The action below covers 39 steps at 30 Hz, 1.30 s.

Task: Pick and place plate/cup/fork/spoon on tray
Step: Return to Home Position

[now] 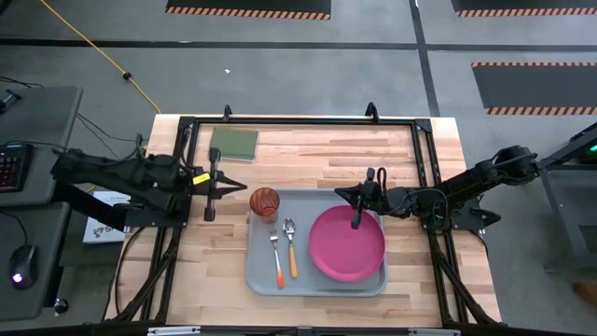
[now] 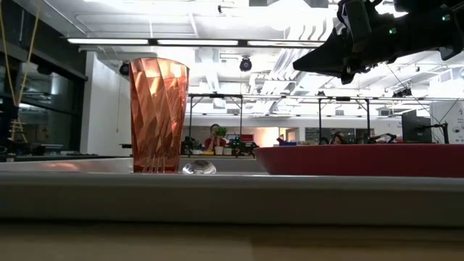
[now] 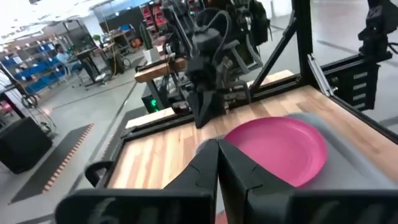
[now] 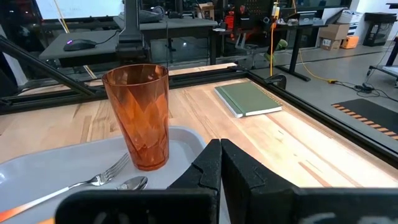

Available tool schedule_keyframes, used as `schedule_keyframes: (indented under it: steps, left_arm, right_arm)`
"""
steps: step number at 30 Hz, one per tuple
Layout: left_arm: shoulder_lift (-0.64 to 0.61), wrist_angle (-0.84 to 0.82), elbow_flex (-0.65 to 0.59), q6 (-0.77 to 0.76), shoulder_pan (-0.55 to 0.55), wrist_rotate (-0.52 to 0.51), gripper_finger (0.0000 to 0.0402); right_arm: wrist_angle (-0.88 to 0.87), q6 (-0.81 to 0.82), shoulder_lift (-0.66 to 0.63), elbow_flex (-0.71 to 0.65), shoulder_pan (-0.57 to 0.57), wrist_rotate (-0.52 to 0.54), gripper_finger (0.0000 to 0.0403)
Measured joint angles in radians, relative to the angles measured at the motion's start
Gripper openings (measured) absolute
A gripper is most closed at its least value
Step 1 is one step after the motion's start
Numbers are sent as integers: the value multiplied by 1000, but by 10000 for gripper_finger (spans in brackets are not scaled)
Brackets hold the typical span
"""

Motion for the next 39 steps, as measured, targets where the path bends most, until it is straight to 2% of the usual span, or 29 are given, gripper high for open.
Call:
schedule_keyframes:
  steps: [9, 13, 21, 39]
  left_arm:
    - [-139, 413, -332, -39, 23, 74, 0]
    - [-186, 489, -412, -77, 23, 72, 0]
    - [-212, 479, -460, -199, 23, 61, 0]
    - [-219, 488, -460, -204, 23, 55, 0]
  right_arm:
    - [-5, 0, 0, 0, 0, 1, 0]
    - [-6, 9, 0, 0, 0, 1, 0]
    - [-7, 9, 0, 0, 0, 2, 0]
    - [-6, 27, 0, 0, 0, 3, 0]
